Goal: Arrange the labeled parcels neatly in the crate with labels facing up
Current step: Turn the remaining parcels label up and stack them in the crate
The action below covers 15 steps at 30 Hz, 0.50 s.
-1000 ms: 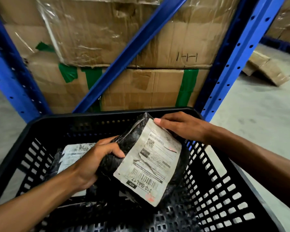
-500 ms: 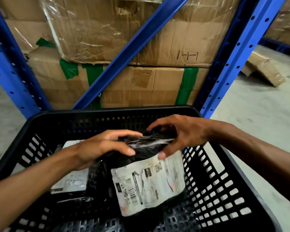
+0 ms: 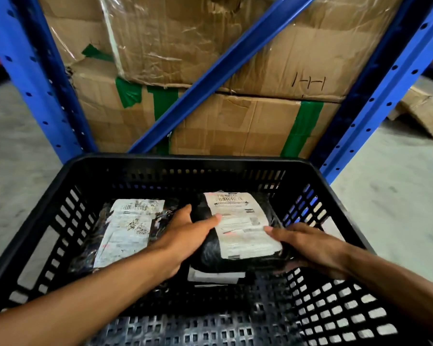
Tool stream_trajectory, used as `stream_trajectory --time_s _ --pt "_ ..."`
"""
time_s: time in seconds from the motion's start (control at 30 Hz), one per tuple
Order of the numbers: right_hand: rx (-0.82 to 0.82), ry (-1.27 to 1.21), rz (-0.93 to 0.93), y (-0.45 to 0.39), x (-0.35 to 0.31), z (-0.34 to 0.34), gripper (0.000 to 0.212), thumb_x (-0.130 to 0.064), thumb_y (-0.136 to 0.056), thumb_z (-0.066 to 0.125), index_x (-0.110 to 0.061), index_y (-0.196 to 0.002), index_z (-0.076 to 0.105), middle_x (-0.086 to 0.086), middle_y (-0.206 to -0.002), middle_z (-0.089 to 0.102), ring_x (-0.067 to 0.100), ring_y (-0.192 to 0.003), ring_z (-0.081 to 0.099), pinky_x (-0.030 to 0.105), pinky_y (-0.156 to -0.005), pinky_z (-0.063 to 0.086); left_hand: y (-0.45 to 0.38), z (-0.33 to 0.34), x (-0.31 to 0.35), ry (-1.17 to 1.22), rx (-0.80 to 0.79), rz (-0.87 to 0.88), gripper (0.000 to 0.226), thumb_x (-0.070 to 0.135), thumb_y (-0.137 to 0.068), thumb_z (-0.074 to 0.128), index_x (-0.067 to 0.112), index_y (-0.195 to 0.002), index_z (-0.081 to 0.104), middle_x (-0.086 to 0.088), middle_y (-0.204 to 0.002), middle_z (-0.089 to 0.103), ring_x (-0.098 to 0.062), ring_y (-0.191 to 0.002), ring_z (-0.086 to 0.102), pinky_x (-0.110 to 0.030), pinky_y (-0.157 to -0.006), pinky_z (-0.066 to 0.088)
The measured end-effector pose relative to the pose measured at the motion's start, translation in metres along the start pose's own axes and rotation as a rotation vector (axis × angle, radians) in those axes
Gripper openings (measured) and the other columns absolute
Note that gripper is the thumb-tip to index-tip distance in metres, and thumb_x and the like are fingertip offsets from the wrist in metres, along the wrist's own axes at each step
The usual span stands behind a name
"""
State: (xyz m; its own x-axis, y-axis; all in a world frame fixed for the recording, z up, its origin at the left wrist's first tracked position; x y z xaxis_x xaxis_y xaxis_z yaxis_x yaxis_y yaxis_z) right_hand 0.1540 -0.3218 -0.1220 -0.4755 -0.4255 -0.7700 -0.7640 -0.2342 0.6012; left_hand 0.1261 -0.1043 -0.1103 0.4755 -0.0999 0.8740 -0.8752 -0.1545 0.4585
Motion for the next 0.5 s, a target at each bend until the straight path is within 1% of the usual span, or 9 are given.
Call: stream_trajectory --time_s 0.07,0.1,0.13,0.2,0.23,0.27,0.33,0.43,0.5 --pt "0.011 0.159 -0.027 -0.009 0.006 0.010 0.057 -0.054 -0.079 0.065 -0.003 -0.105 0.066 0.004 -0.092 0.078 0.018 -0.081 0.074 0.037 -0.077 0.060 -0.006 -0.004 0.002 -0.186 0.018 0.002 0.072 0.031 -0.087 0.065 0.024 -0.149 0.029 0.007 -0.140 0.049 -0.016 -0.126 0.049 -0.026 -0.102 0.039" --pt "0.010 0.273 -0.035 -0.014 0.008 0.015 0.060 -0.061 -0.079 0.062 -0.006 -0.102 0.067 0.002 -0.092 0.077 0.016 -0.081 0.073 0.040 -0.082 0.058 -0.008 -0.004 -0.001 -0.305 -0.012 -0.008 0.083 0.031 -0.086 0.064 0.024 -0.153 0.015 0.005 -0.152 0.037 -0.018 -0.136 0.039 -0.028 -0.109 0.034" --pt "0.000 0.367 -0.028 -0.019 0.011 0.019 0.064 -0.064 -0.079 0.058 -0.006 -0.104 0.067 0.002 -0.097 0.075 0.018 -0.085 0.071 0.043 -0.089 0.056 -0.006 -0.002 -0.003 -0.390 -0.057 -0.029 0.089 0.028 -0.086 0.063 0.024 -0.154 0.006 0.003 -0.156 0.031 -0.019 -0.139 0.035 -0.026 -0.109 0.032" --pt "-0.038 0.450 0.009 -0.025 0.013 0.028 0.068 -0.066 -0.080 0.054 -0.009 -0.117 0.063 0.002 -0.115 0.069 0.020 -0.099 0.066 0.039 -0.098 0.051 -0.002 0.003 -0.013 -0.458 -0.135 -0.090 0.092 0.022 -0.088 0.060 0.021 -0.154 -0.005 0.001 -0.156 0.032 -0.019 -0.139 0.035 -0.018 -0.098 0.030" --pt "-0.040 0.444 0.028 -0.028 0.014 0.031 0.077 -0.070 -0.076 0.054 -0.011 -0.125 0.058 0.002 -0.123 0.066 0.020 -0.107 0.064 0.038 -0.101 0.049 -0.001 0.005 -0.016 -0.471 -0.145 -0.107 0.091 0.021 -0.090 0.058 0.020 -0.153 -0.008 0.001 -0.155 0.033 -0.019 -0.139 0.035 -0.017 -0.094 0.030" --pt "-0.044 0.420 0.037 -0.029 0.014 0.034 0.090 -0.076 -0.069 0.055 -0.012 -0.132 0.052 0.003 -0.131 0.062 0.020 -0.113 0.061 0.039 -0.104 0.047 0.000 0.006 -0.018 -0.461 -0.139 -0.111 0.091 0.021 -0.091 0.058 0.021 -0.153 -0.009 0.002 -0.155 0.033 -0.019 -0.139 0.035 -0.018 -0.096 0.031" --pt "-0.047 0.367 0.047 -0.035 0.019 0.034 0.109 -0.082 -0.059 0.059 -0.013 -0.142 0.042 0.005 -0.142 0.055 0.023 -0.122 0.057 0.042 -0.108 0.043 0.004 0.007 -0.020 -0.409 -0.135 -0.141 0.093 0.022 -0.091 0.058 0.026 -0.152 -0.013 0.004 -0.157 0.030 -0.018 -0.140 0.033 -0.027 -0.108 0.030" --pt "-0.049 0.288 0.056 -0.036 0.024 0.033 0.122 -0.084 -0.049 0.064 -0.016 -0.145 0.035 0.004 -0.144 0.052 0.024 -0.124 0.056 0.045 -0.107 0.044 0.007 0.009 -0.025 -0.346 -0.144 -0.158 0.095 0.023 -0.093 0.057 0.033 -0.149 -0.020 0.006 -0.156 0.031 -0.019 -0.138 0.038 -0.038 -0.112 0.034" --pt "-0.042 0.306 0.041 -0.035 0.022 0.032 0.122 -0.086 -0.046 0.063 -0.016 -0.143 0.036 0.004 -0.141 0.054 0.024 -0.121 0.057 0.047 -0.104 0.046 0.009 0.009 -0.025 -0.343 -0.131 -0.147 0.095 0.024 -0.093 0.056 0.034 -0.148 -0.021 0.006 -0.156 0.031 -0.019 -0.137 0.040 -0.039 -0.112 0.036"
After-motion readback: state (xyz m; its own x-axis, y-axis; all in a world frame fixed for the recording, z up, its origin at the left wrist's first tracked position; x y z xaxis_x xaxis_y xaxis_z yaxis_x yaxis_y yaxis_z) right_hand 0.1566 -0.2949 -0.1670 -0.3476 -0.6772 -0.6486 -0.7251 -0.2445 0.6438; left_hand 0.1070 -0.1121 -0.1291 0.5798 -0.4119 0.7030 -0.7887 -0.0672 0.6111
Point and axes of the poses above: each hand's wrist, its own y-axis away from the middle knuckle, its own z-axis out of the palm, x = y × z, the point moved 6 cm from there along -y, towards the middle knuckle
